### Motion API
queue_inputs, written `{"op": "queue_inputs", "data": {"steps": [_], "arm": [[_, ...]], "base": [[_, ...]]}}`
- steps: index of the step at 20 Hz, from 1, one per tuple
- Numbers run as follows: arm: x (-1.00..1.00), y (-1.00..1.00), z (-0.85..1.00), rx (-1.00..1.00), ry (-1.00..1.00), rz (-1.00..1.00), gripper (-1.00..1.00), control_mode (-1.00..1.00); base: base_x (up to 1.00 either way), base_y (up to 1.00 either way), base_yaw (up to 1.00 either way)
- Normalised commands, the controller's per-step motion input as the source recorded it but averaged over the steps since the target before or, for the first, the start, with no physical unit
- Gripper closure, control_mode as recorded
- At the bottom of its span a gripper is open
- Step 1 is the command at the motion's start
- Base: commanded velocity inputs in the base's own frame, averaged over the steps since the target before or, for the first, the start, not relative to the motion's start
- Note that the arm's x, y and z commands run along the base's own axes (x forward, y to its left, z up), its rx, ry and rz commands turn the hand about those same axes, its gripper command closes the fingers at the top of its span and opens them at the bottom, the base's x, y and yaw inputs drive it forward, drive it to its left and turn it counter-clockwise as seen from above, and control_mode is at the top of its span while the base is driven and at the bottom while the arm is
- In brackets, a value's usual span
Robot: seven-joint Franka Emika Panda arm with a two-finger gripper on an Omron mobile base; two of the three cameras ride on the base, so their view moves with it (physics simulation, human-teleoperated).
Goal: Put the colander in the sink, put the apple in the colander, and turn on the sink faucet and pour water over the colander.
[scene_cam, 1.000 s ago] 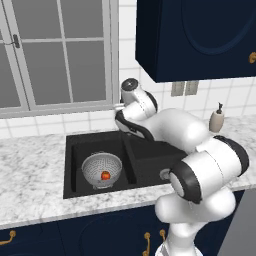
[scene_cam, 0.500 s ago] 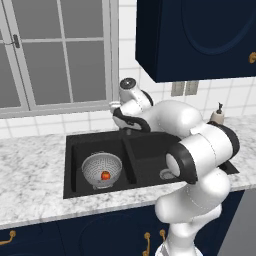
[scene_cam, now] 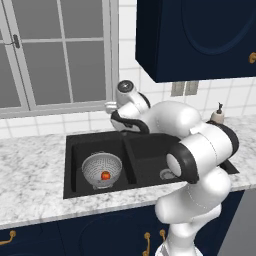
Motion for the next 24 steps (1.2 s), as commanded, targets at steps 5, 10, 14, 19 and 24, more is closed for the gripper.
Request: {"op": "queue_inputs", "data": {"steps": [5, 10, 14, 19, 24], "arm": [[0.5, 0.0, -0.19, 0.0, 0.02, 0.0, -1.0, -1.0], [0.57, 0.0, -0.13, 0.0, 0.07, 0.0, -1.0, -1.0], [0.58, -0.01, -0.09, 0.0, 0.12, 0.0, -1.0, -1.0], [0.55, -0.03, -0.11, 0.0, 0.13, 0.0, -1.0, -1.0], [0.36, -0.1, -0.19, 0.0, 0.15, 0.0, -1.0, -1.0]], "base": [[0.0, 0.0, 0.0], [0.0, 0.0, 0.0], [0.0, 0.0, 0.0], [0.0, 0.0, 0.0], [0.0, 0.0, 0.0]]}}
